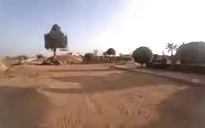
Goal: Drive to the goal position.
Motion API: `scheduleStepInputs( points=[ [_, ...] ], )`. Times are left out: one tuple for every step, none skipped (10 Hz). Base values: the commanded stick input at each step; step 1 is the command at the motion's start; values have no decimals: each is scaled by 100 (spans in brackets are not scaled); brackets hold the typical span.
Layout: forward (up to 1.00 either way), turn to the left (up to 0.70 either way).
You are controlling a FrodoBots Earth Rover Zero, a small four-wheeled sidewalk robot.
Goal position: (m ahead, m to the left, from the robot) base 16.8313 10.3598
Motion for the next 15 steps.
scheduleStepInputs(
  points=[
    [70,0],
    [70,0],
    [70,0],
    [70,0],
    [70,0],
    [70,0],
    [70,0],
    [70,0],
    [70,0],
    [70,0],
    [70,0],
    [70,0],
    [70,0],
    [70,0],
    [70,0]
  ],
)
